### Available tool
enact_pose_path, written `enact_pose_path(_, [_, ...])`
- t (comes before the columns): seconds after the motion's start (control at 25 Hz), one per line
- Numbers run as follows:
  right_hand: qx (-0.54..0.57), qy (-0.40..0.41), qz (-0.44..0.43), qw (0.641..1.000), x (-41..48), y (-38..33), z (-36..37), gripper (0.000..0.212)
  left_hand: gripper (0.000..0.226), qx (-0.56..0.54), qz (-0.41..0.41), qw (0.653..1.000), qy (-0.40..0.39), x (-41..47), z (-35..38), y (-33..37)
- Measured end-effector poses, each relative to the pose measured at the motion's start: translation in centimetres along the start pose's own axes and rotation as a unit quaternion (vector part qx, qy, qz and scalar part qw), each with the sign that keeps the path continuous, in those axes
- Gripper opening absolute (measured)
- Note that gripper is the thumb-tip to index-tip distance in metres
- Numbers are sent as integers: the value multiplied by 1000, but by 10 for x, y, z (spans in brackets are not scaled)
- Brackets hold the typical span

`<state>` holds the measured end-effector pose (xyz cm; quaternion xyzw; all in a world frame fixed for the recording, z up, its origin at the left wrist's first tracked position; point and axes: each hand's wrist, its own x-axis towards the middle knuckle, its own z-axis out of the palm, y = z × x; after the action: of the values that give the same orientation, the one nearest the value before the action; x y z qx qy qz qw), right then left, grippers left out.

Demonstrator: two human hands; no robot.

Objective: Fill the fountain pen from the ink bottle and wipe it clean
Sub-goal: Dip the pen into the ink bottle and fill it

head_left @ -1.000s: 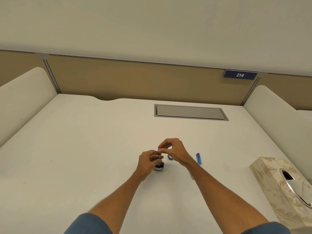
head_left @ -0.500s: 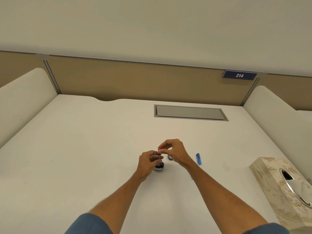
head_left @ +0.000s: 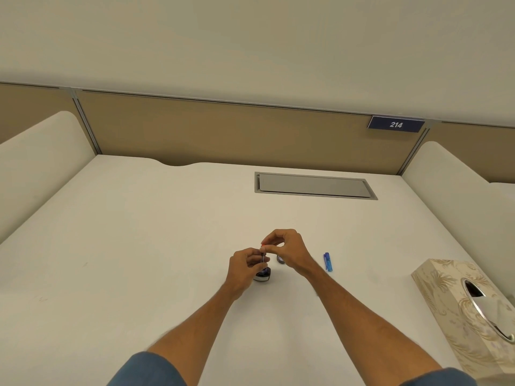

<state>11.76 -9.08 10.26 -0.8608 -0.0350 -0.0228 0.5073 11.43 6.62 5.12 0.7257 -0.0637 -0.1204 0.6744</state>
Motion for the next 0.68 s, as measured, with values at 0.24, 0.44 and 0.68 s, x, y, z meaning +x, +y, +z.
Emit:
enact_pose_path(0.24, [1, -18, 3, 1000, -1, 1, -2, 14, 25, 0, -1, 1000, 1, 0, 0, 0])
enact_pose_path(0.44, [-15, -11, 1, 1000, -1, 1, -1, 9, 24, 0, 2, 1000, 2, -1, 1, 0])
enact_pose_path(0.68, [2, -16, 6, 1000, -3, 3, -1, 14, 23, 1, 5, 1000, 1, -3, 1, 1])
